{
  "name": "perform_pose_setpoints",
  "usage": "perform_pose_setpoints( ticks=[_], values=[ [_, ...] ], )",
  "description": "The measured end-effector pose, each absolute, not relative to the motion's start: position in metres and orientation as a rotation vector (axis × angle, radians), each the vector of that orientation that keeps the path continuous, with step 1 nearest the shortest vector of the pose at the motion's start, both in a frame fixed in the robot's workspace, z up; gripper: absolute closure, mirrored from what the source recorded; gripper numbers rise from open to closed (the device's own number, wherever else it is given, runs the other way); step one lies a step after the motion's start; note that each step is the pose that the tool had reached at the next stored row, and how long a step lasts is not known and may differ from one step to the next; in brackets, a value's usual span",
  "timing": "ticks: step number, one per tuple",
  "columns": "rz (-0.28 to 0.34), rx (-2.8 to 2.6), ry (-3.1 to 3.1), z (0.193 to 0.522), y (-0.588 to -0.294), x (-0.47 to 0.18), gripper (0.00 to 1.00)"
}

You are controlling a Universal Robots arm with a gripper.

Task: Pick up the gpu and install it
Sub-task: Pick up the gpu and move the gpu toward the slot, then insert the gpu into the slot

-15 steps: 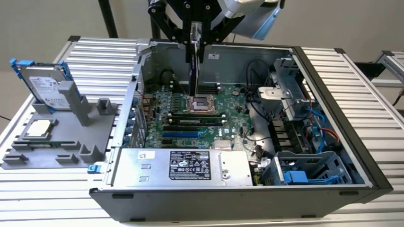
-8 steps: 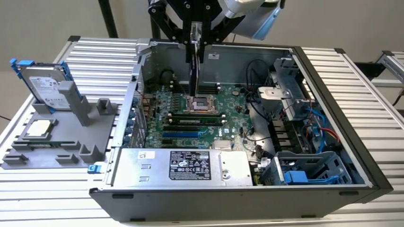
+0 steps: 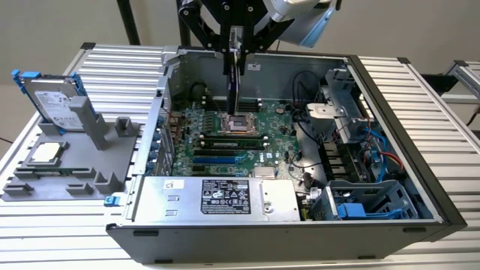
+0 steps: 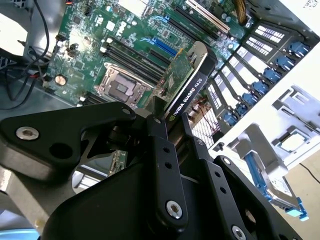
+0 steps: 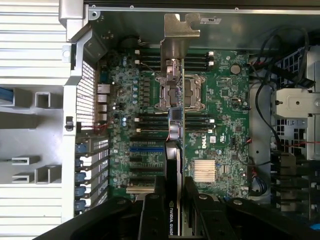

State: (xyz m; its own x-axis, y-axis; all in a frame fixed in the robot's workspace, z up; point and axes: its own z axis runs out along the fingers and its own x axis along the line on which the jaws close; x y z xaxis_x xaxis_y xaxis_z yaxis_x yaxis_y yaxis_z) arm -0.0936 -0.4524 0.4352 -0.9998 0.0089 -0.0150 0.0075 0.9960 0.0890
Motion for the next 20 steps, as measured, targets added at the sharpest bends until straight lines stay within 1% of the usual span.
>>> perform_pose_setpoints(
  ticks=[20],
  values=[
    [0.139,0.013,3.123,0.4352,-0.4524,-0.0865,1.0]
  ],
)
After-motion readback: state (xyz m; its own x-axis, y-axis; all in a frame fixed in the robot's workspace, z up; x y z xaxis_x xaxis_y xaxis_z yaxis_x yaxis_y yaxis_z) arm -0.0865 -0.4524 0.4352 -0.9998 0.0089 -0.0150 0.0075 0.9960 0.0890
